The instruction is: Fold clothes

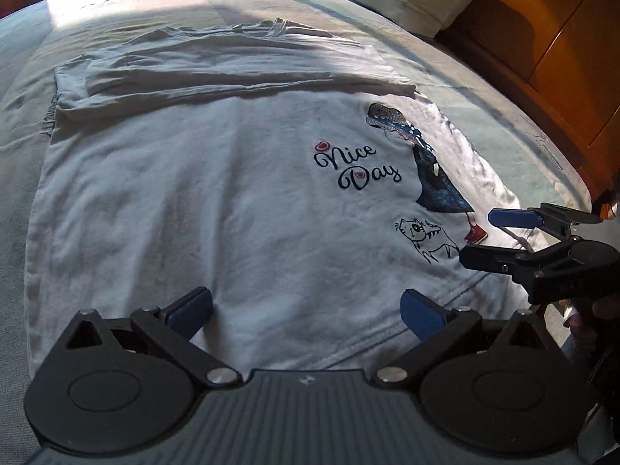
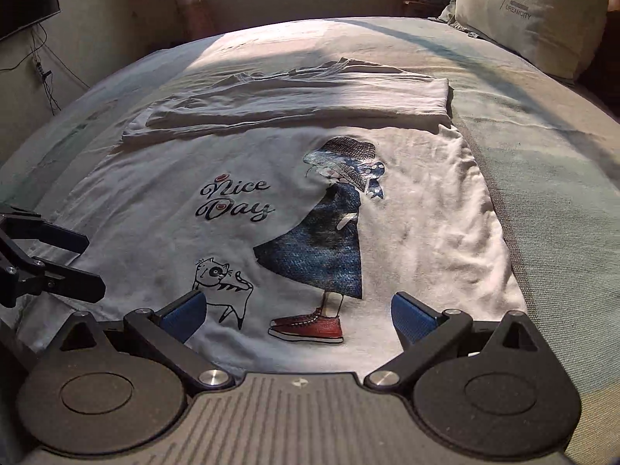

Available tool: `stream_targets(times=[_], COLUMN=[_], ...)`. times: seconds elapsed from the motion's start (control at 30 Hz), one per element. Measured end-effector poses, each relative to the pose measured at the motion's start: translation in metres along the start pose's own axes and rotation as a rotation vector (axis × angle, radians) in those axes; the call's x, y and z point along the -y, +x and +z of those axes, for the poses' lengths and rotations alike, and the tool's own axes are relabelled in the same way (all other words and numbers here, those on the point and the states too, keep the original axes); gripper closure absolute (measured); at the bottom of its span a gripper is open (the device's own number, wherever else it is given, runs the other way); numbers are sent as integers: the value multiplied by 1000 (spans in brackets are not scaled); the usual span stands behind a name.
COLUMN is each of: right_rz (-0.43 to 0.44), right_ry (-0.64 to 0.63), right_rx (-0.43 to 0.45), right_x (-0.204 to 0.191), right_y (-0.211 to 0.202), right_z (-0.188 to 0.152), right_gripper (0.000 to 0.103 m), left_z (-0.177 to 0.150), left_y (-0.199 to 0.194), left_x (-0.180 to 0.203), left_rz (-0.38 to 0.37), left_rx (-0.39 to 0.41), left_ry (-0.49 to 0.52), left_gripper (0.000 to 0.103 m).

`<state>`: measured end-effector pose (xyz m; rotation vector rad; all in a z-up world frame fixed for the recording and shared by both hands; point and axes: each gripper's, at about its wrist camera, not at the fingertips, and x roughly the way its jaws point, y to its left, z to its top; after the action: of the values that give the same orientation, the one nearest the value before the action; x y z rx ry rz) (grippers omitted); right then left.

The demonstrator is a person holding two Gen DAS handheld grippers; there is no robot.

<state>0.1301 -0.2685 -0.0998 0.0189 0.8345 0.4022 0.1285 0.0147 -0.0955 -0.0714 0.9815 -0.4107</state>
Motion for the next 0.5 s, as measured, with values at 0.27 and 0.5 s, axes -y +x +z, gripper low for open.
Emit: stream_targets(times=[0.27, 0.5], right_rz=[-77, -89], right_ry=[-108, -81], right_rx=[6, 7], right_x=[-13, -12], right_y=[-12, -13], right_z=[-23, -21], right_gripper=[0, 0], left_z=[-25, -18], left_y=[-17, -15], left_x=[-13, -8], left_rz=[-60, 3], left_rx=[105, 80], left_ry=[-32, -64], left_gripper=[1, 1])
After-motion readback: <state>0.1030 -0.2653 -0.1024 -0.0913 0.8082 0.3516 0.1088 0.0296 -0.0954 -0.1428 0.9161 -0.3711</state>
